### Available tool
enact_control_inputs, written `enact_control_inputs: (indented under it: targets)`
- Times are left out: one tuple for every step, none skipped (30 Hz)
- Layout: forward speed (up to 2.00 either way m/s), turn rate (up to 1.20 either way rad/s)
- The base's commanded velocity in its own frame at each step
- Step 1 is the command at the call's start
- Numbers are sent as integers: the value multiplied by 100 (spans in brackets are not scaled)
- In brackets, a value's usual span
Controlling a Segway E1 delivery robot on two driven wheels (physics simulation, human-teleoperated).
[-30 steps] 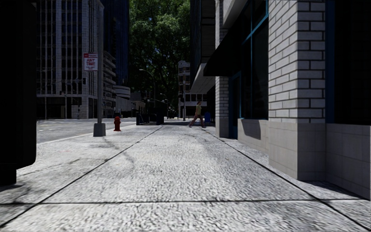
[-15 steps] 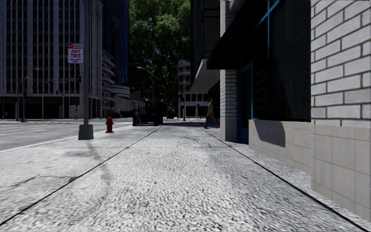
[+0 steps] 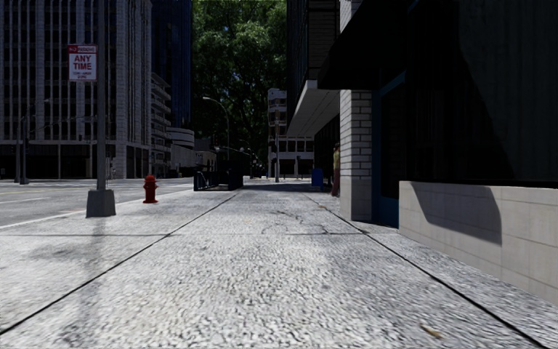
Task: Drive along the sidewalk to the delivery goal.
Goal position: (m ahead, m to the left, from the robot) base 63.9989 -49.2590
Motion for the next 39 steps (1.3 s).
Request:
enact_control_inputs:
  targets:
    - [200,0]
    - [200,0]
    - [200,0]
    - [200,0]
    - [200,0]
    - [200,0]
    - [200,0]
    - [200,0]
    - [200,0]
    - [200,0]
    - [200,0]
    - [200,0]
    - [200,0]
    - [200,0]
    - [200,0]
    - [200,0]
    - [200,0]
    - [200,0]
    - [200,0]
    - [200,0]
    - [200,0]
    - [200,0]
    - [200,0]
    - [200,0]
    - [200,0]
    - [200,0]
    - [200,0]
    - [200,0]
    - [200,0]
    - [200,0]
    - [200,0]
    - [200,0]
    - [200,0]
    - [200,0]
    - [200,0]
    - [200,0]
    - [200,0]
    - [200,0]
    - [200,0]
